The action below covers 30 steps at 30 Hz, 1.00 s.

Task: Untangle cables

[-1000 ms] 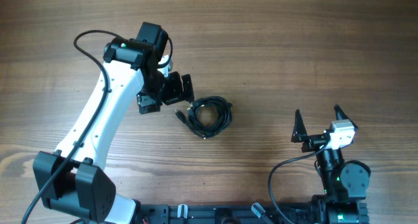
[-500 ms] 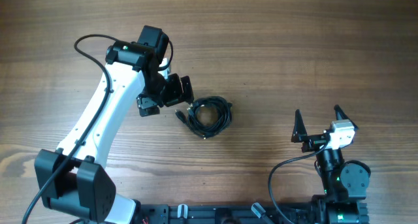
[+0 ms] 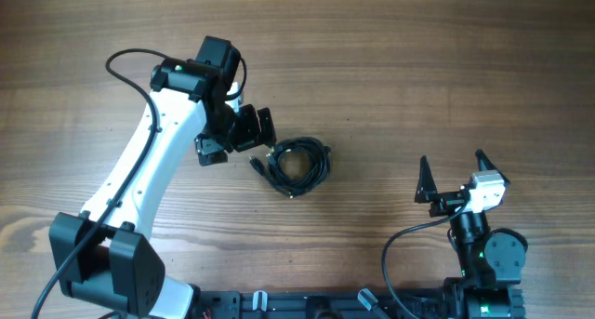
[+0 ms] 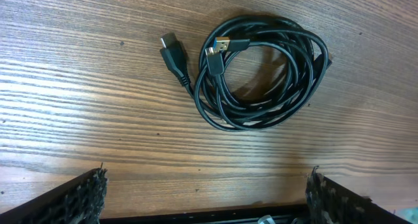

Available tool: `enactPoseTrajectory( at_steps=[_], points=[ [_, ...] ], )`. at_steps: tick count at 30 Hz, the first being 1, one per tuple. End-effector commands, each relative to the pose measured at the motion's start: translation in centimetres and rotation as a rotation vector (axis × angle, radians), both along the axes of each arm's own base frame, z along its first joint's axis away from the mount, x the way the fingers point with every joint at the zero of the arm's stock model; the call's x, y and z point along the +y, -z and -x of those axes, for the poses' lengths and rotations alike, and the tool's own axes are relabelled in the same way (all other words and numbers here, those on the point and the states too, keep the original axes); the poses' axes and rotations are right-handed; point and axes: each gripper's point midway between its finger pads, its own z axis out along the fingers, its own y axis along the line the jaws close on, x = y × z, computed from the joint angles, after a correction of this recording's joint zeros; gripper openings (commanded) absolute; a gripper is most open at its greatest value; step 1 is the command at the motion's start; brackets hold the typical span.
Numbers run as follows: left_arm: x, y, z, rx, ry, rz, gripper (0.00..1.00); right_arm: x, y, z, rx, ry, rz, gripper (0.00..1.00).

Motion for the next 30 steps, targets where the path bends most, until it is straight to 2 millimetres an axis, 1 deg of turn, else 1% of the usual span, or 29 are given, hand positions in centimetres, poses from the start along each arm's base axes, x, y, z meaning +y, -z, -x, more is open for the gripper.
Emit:
enactPoseTrajectory(
  at_steps=[1,5,7,9,11,12,13,14,15,16,17,18,19,21,22,23,24,25,26,27,28,30],
  points=[
    [-0.2,0.5,0.2,0.009,0.004,-0.019,1.00,-0.2,-0.3,0.0,-0.012,0.012,0.003,1.00],
    [-0.9,0.7,-0.2,-0.021,0.022,-0.010,1.00,-0.2,-0.3,0.0,-0.012,0.012,0.003,1.00],
    [-1.3,1.1,-0.4,-0.032,0.031,-0.007,1.00,-0.2,-0.3,0.0,-0.012,0.012,0.003,1.00],
    [-1.3,1.9,-0.4,-0.036,0.032,-0.006,1.00,-0.2,-0.3,0.0,-0.012,0.012,0.003,1.00],
    [-1.2,2.6,-0.2,-0.032,0.032,-0.012,1.00,0.0,-1.2,0.1,-0.050,0.004,-0.011,1.00],
    [-1.1,2.8,-0.2,-0.032,0.031,-0.014,1.00,0.8,-1.7,0.2,-0.060,-0.045,-0.076,1.00],
    [-1.1,2.9,-0.2,-0.033,0.031,-0.013,1.00,3.5,-1.6,0.8,-0.009,-0.213,-0.260,1.00],
    [-1.2,2.9,-0.4,-0.039,0.031,-0.011,1.00,5.4,-1.1,1.5,0.069,-0.327,-0.424,1.00],
    [-1.2,2.9,-0.5,-0.044,0.031,-0.010,1.00,6.0,-1.4,1.9,0.105,-0.369,-0.549,1.00],
    [-1.3,2.9,-0.6,-0.047,0.031,-0.009,1.00,6.7,-2.1,2.3,0.128,-0.416,-0.663,1.00],
    [-1.3,2.9,-0.6,-0.047,0.031,-0.009,1.00,7.2,-3.3,2.7,0.096,-0.467,-0.663,1.00],
    [-1.3,2.9,-0.5,-0.046,0.031,-0.009,1.00,7.8,-6.0,3.7,-0.004,-0.548,-0.621,1.00],
    [-1.2,2.9,-0.5,-0.046,0.031,-0.010,1.00,7.9,-8.4,4.4,-0.080,-0.577,-0.598,1.00],
    [-0.9,3.0,-0.7,-0.053,0.029,-0.028,1.00,7.3,-12.8,5.5,-0.182,-0.557,-0.554,1.00],
    [-0.8,3.0,-0.7,-0.055,0.028,-0.034,1.00,7.0,-15.6,6.0,-0.212,-0.524,-0.476,1.00],
    [-0.8,3.0,-0.7,-0.054,0.025,-0.034,1.00,7.0,-17.3,6.2,-0.193,-0.499,-0.402,1.00],
    [-0.7,3.0,-0.7,-0.053,0.020,-0.034,1.00,6.9,-18.6,5.8,-0.118,-0.457,-0.343,1.00],
    [-0.6,3.0,-0.8,-0.048,-0.002,-0.035,1.00,6.8,-19.3,5.0,-0.011,-0.428,-0.301,1.00],
    [-0.4,3.0,-0.9,-0.043,-0.028,-0.035,1.00,6.8,-19.5,4.3,0.095,-0.411,-0.279,1.00],
    [-0.2,3.0,-1.0,-0.041,-0.046,-0.035,1.00,6.9,-19.5,3.9,0.166,-0.405,-0.268,1.00],
    [0.1,3.0,-1.1,-0.040,-0.060,-0.035,1.00,7.3,-19.1,3.3,0.322,-0.417,-0.254,1.00],
    [0.7,3.0,-1.3,-0.034,-0.081,-0.033,1.00,8.2,-18.7,2.8,0.512,-0.463,-0.296,1.00]
  ],
)
